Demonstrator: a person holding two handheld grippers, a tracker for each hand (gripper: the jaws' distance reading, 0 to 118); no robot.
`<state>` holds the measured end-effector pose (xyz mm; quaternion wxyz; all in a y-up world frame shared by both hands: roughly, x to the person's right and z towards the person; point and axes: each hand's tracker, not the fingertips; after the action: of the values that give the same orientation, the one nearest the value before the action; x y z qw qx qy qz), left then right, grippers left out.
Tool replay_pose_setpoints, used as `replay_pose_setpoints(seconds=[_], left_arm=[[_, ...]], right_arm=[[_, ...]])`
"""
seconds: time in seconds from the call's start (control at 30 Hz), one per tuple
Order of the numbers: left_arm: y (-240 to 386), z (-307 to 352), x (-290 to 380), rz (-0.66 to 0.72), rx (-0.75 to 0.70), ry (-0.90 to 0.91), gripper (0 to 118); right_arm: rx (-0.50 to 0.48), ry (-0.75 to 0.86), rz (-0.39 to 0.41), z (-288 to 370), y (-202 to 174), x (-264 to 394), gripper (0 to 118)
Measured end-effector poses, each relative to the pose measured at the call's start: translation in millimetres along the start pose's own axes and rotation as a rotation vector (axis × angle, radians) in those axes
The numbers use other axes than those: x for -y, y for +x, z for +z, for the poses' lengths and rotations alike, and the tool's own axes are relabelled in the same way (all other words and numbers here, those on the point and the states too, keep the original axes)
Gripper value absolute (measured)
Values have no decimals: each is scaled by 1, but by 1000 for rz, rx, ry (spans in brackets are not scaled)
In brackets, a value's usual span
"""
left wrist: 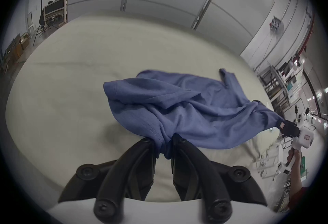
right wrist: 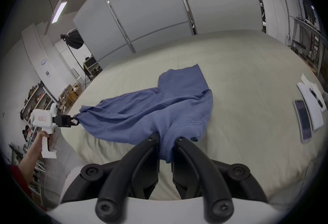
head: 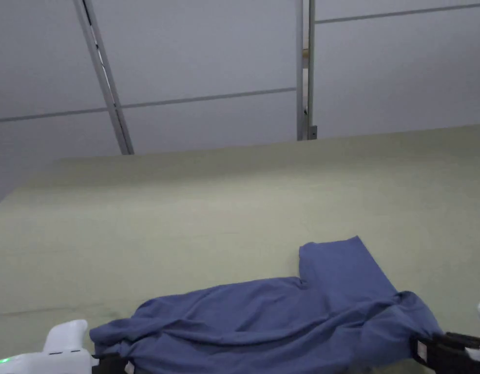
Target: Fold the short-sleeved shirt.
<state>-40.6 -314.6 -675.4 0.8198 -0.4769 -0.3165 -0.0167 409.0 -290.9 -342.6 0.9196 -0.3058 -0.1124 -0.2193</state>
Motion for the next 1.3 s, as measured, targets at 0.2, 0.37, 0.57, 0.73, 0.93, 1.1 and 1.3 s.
replay_pose_setpoints(seconds=[0.2, 0.37, 0.57, 0.73, 0.93, 1.1, 1.3], left_arm=[[-35, -16, 73, 137, 19, -199, 17], [-34, -15, 89, 178, 58, -151, 99], [-5, 78, 39, 112, -95, 248, 118], [55, 209, -18, 4, -111, 779, 118], [96, 259, -37, -92, -141, 986, 84], [57, 205, -78, 1, 10, 790, 0], [-3, 57, -120, 153, 139, 264, 0]], right_arm=[[89, -245, -20, -1, 27, 79, 14], [95, -312, 22, -21, 46, 104, 97], [62, 123, -6, 43, 6, -6, 118], [-49, 707, 35, 126, -50, -102, 118], [-47, 855, 84, 147, -79, -155, 31], [-181, 788, -84, 123, -59, -151, 2], [-116, 742, -49, 93, -46, -136, 2]])
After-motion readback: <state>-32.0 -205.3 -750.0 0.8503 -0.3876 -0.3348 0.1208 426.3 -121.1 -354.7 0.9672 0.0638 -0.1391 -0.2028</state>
